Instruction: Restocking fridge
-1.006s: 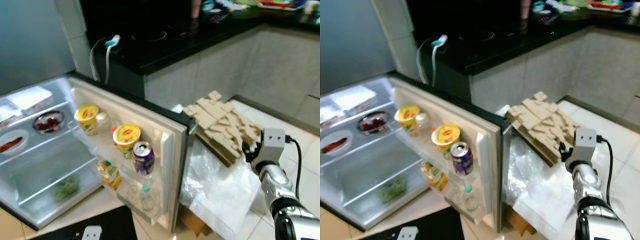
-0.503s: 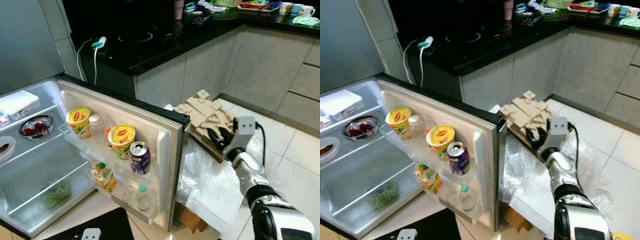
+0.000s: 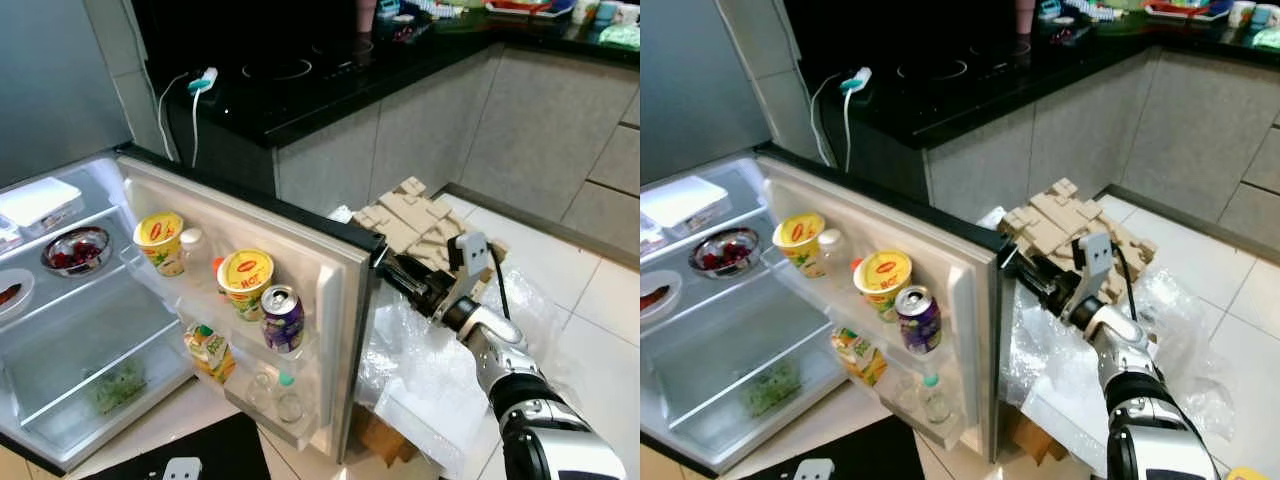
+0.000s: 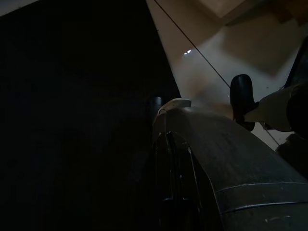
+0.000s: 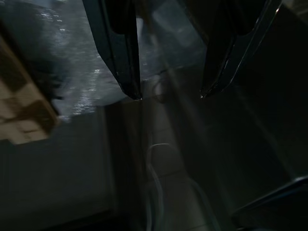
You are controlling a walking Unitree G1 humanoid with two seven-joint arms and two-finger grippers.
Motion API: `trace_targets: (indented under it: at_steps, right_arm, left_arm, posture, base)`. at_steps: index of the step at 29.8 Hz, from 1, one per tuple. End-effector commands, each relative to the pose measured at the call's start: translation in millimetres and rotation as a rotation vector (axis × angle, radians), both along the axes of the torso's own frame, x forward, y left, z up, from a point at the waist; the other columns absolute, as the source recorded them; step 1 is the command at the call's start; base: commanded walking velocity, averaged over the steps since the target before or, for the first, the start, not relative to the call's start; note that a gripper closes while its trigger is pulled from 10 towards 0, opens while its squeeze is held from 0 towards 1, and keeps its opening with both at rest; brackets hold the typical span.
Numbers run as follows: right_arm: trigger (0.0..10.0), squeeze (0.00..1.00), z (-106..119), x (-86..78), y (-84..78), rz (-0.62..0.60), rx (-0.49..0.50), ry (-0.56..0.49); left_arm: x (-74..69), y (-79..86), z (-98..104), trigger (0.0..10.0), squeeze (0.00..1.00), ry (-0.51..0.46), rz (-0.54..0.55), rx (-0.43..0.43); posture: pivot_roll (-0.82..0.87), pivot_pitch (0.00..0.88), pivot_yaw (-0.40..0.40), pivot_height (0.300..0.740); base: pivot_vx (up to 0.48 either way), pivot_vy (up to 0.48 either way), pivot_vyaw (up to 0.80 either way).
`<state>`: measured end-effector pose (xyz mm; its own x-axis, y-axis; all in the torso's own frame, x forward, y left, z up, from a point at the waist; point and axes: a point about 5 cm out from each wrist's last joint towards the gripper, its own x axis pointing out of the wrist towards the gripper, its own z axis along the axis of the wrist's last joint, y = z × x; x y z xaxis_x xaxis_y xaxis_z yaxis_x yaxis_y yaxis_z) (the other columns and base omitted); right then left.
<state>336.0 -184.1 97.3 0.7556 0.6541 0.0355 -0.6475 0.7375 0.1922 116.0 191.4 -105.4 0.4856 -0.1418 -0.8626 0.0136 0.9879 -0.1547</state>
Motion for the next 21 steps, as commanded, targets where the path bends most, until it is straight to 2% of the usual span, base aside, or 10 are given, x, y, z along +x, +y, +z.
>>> trace_targets:
  at_steps: [1,7,12,14,16,18,21]
  right_arm:
    - [10.0,0.00,-4,-5.7,16.4,0.121,0.007,0.014]
    - [10.0,0.00,-5,-10.8,25.0,0.219,0.026,0.021]
    - [10.0,0.00,2,-36.4,47.8,0.529,0.062,0.036]
    - [10.0,0.00,10,-56.6,57.2,0.706,0.115,0.044]
    - [10.0,0.00,16,-67.7,62.3,0.793,0.168,0.054]
    - [10.0,0.00,13,-63.5,61.7,0.746,0.147,0.044]
    - [10.0,0.00,-1,-44.2,49.7,0.526,0.076,0.040]
  left_arm:
    - [-3.5,-1.5,-1,10.0,0.00,0.014,-0.007,0.000]
    - [-2.3,-2.7,-1,10.0,0.00,0.012,-0.010,-0.001]
    - [-2.0,-1.1,-1,10.0,0.00,0.015,-0.011,0.004]
    - [-2.3,-1.2,-1,10.0,0.00,0.016,-0.013,0.005]
    - [-2.3,-1.4,-1,10.0,0.00,0.018,-0.014,0.006]
    - [-2.2,-1.5,-1,10.0,0.00,0.018,-0.014,0.006]
    - [-3.0,-3.8,-2,10.0,0.00,0.019,-0.016,0.002]
  posture:
    - [-0.06,0.000,0.005,0.740]
    - [-0.06,0.000,0.005,0.740]
    - [-0.06,0.000,0.004,0.740]
    - [-0.06,0.000,0.004,0.740]
    - [-0.06,0.000,0.002,0.740]
    - [-0.06,0.000,0.002,0.740]
    - [-0.06,0.000,0.002,0.740]
  base:
    - [0.000,0.000,0.00]
    - [0.000,0.000,0.00]
    - [0.000,0.000,0.00]
    - [0.000,0.000,0.00]
    - [0.000,0.000,0.00]
    - [0.000,0.000,0.00]
    - [0.000,0.000,0.00]
